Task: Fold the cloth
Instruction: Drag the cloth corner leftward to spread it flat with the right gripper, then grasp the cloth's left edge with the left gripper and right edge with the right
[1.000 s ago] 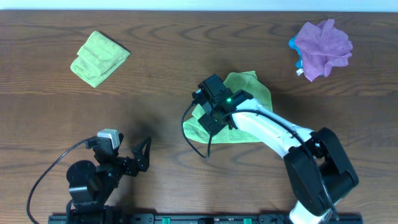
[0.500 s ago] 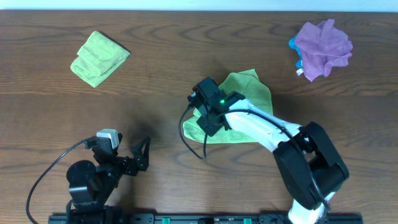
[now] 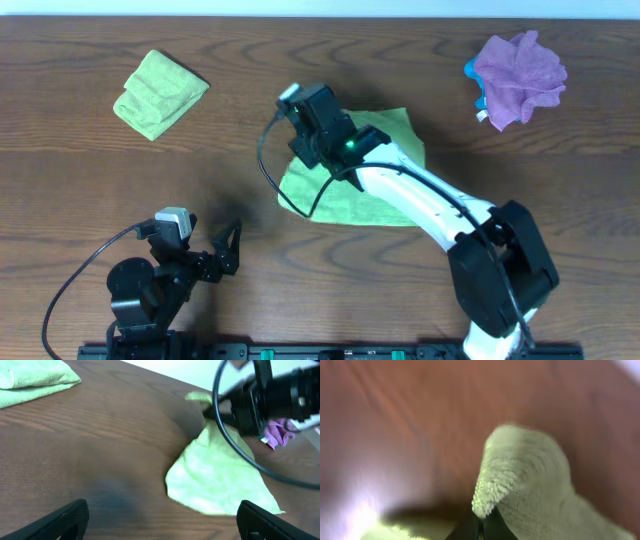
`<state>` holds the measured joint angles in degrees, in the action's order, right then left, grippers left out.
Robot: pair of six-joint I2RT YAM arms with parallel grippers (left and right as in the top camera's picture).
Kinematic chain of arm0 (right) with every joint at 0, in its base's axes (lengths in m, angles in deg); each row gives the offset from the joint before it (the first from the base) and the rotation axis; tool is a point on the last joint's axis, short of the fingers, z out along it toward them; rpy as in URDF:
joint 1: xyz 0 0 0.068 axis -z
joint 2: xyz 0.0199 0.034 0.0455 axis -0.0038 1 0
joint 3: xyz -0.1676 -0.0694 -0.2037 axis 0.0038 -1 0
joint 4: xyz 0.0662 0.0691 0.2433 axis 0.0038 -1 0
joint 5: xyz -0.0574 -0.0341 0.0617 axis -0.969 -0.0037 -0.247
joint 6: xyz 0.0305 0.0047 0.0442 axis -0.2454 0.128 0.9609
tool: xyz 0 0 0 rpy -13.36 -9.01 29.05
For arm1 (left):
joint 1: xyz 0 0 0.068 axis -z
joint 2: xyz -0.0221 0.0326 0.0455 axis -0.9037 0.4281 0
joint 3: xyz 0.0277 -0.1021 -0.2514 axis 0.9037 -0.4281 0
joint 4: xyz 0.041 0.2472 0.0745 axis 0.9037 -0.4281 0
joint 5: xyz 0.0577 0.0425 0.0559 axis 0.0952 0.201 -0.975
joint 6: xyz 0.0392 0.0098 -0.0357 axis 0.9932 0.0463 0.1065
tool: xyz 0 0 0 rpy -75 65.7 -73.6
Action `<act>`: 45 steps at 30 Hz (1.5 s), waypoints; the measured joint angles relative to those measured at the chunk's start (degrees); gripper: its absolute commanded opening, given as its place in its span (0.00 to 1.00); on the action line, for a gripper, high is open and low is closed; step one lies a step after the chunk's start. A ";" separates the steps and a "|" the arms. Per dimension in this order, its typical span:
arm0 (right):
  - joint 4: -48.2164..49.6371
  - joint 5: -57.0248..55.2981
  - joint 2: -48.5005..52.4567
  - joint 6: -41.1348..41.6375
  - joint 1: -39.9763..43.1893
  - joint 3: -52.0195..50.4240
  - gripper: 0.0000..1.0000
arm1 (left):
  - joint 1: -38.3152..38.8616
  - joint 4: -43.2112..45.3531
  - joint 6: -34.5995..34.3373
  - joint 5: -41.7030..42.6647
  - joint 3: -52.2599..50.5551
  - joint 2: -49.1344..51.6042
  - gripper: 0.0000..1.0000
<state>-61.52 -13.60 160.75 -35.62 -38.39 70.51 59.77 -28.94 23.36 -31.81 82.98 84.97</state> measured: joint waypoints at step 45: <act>-28.68 40.94 -22.47 16.50 34.32 -11.98 0.99 | 0.02 -14.53 -6.67 23.02 30.75 60.70 0.95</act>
<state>-90.20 27.33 138.28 -19.12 -4.08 58.53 59.79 -43.48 16.69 -8.80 113.73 145.67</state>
